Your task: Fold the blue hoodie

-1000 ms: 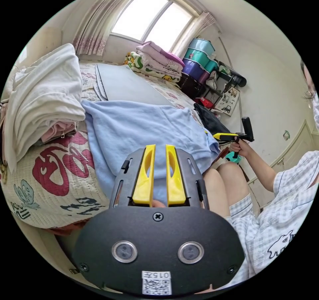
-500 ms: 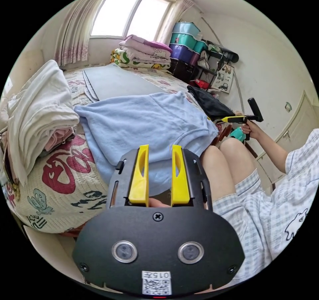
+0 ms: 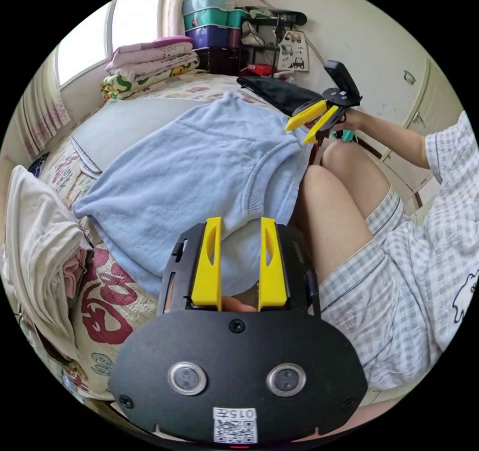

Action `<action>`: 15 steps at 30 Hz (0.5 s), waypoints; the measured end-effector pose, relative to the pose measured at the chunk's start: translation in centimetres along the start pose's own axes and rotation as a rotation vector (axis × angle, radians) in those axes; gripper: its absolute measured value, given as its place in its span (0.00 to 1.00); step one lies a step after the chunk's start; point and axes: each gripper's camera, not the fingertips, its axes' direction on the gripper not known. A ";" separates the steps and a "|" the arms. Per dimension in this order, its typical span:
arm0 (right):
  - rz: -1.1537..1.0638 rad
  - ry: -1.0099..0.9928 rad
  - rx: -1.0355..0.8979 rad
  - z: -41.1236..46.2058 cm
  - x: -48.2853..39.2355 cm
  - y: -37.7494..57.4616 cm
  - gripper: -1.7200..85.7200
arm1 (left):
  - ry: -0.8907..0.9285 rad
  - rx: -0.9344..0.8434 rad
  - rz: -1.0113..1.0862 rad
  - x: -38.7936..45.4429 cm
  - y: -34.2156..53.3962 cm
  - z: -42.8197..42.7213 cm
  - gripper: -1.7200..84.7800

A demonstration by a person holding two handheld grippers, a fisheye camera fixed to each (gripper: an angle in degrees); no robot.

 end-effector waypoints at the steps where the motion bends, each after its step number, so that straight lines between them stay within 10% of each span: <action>1: -0.021 -0.010 -0.024 0.3 0.3 -0.7 0.17 | 0.005 -0.022 0.010 -0.3 -0.6 0.4 0.14; 11: -0.121 0.045 -0.121 -2.8 3.7 -9.4 0.03 | 0.256 -0.002 -0.095 -10.7 -5.4 -2.0 0.05; 15: 0.091 0.266 0.134 -12.0 10.4 -20.4 0.03 | 0.014 0.215 -0.234 -21.3 -16.1 -10.9 0.06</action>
